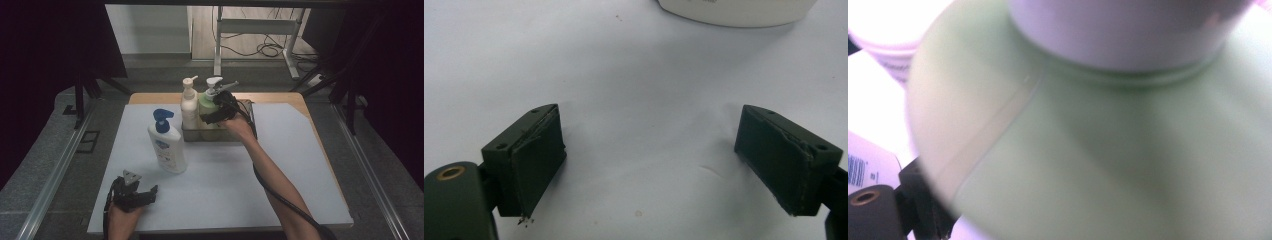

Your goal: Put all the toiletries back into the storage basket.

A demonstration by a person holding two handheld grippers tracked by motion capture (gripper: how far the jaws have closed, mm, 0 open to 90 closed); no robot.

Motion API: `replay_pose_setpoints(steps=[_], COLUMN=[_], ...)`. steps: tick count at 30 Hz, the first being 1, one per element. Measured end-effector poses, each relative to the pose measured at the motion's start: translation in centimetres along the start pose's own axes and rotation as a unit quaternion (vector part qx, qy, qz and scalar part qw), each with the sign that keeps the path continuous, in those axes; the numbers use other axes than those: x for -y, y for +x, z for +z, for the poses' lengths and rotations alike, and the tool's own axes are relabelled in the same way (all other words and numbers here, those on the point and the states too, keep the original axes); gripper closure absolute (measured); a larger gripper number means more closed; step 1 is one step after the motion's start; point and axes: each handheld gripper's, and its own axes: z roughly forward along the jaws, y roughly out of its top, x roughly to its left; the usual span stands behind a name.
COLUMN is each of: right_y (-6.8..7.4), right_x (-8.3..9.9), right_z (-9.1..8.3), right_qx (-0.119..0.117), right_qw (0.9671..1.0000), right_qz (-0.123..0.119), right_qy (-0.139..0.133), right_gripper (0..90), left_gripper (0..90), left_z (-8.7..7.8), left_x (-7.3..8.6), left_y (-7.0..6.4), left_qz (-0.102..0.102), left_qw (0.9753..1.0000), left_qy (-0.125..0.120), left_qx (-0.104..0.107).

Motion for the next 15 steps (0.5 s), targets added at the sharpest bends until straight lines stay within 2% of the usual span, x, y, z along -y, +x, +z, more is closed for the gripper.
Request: replay_pose_setpoints(steps=[7,10,15], right_y=[0.2,0.2,0.1], right_x=[0.8,1.4,2.3], right_z=[-1.7,-2.5,-3.8], right_qx=[-0.003,-0.012,-0.018], right_qw=[0.9998,0.9998,0.9996], right_qz=[-0.010,-0.011,-0.011], right_qy=[-0.014,-0.015,-0.020], right_gripper=[5.2,6.2,11.2], left_gripper=[11.9,11.9,11.9], left_z=[0.0,0.0,0.0], left_x=[0.0,0.0,0.0], left_y=[0.0,0.0,0.0], left_qz=[0.000,0.001,0.002], left_qw=[1.0000,1.0000,1.0000], left_qy=[0.000,0.001,0.001], left_qx=[0.000,0.000,0.000])
